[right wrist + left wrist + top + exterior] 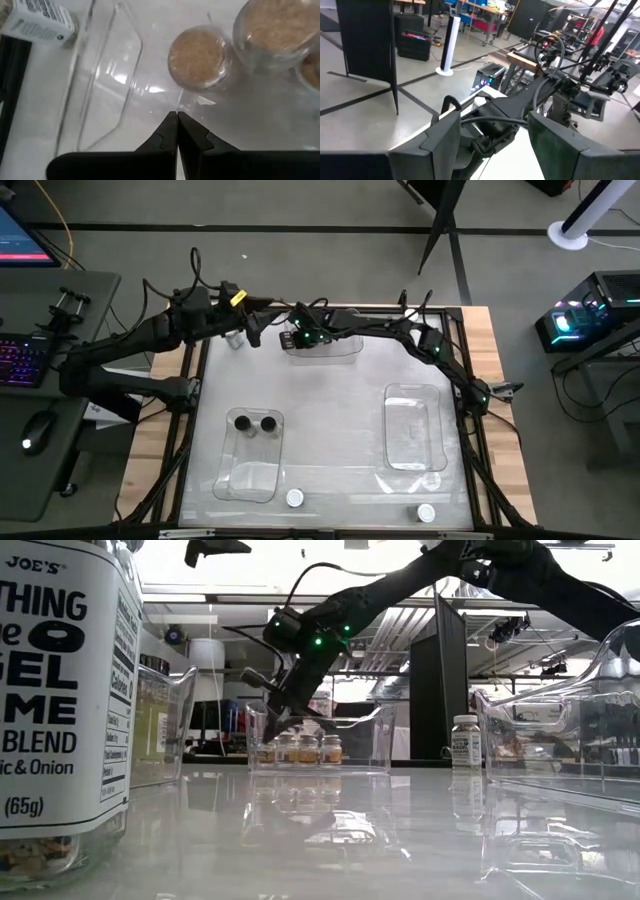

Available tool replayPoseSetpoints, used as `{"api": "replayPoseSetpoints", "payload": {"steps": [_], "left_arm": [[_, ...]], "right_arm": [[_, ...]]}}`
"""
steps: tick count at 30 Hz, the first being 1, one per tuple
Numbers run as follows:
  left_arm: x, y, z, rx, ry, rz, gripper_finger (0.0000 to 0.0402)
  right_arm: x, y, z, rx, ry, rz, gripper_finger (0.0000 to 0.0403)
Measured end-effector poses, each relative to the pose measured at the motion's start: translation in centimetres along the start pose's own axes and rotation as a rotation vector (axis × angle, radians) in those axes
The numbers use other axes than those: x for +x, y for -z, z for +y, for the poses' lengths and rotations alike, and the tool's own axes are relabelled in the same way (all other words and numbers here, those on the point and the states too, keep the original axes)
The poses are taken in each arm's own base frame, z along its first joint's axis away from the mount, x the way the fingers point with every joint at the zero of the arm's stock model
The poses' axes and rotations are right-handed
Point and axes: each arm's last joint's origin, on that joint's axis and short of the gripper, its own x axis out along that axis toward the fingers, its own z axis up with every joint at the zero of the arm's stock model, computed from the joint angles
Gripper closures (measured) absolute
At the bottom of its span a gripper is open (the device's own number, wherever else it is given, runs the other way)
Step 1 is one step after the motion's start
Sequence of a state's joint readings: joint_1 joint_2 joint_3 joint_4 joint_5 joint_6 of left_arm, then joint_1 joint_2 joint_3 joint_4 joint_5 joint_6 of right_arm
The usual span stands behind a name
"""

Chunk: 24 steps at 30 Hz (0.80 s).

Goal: Sort spices by type
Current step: Adjust the brown seasoning bottle in the middle transparent bin

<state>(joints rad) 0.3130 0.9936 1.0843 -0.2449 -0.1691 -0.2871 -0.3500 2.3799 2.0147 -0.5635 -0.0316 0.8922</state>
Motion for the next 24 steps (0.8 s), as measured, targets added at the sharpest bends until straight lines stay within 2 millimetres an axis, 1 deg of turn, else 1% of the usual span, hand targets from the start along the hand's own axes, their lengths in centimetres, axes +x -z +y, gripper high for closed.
{"api": "replayPoseSetpoints", "payload": {"steps": [3, 7, 16, 24], "left_arm": [[0.0, -0.1, 0.0, -0.001, 0.004, -0.005, 0.0184], [0.0, -0.1, 0.0, -0.018, 0.004, -0.004, 0.0184], [0.0, 0.0, -0.2, -0.017, 0.013, 0.0, 0.0184], [0.0, 0.5, -0.3, -0.007, 0.012, 0.038, 0.0184]], "right_arm": [[0.2, -0.3, 0.0, 0.013, -0.011, -0.03, 0.0403], [0.7, -0.5, -0.4, 0.04, 0.019, -0.061, 0.0403], [0.6, -1.1, -0.2, 0.088, 0.037, -0.182, 0.0403], [0.6, -1.2, -0.3, 0.082, 0.044, -0.186, 0.0403]]}}
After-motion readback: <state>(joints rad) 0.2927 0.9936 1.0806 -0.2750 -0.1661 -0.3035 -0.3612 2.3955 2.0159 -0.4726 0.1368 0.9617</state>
